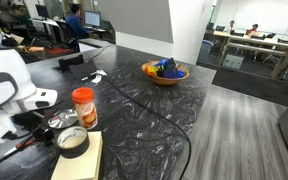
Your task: Move the scissors away from the silver lid
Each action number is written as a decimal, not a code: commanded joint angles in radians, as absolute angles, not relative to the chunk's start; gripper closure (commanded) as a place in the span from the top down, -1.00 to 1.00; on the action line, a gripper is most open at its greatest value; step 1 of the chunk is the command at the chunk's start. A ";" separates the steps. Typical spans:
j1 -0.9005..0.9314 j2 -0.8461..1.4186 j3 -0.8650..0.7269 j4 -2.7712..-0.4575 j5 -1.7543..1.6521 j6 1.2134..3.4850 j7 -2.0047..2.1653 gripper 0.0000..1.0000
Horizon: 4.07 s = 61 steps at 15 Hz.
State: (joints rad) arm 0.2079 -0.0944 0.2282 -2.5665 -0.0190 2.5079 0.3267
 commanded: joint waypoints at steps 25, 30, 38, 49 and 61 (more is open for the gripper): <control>0.345 -0.372 0.205 -2.546 0.126 2.474 -0.045 -0.96; 0.443 -0.396 0.187 -2.560 0.201 2.492 -0.307 -0.96; 0.635 -0.365 0.193 -2.471 0.311 2.490 -0.564 -0.96; 0.892 -0.271 0.203 -2.367 0.632 2.484 -0.835 -0.96; 0.858 -0.089 0.296 -2.424 0.725 2.628 -0.798 -0.96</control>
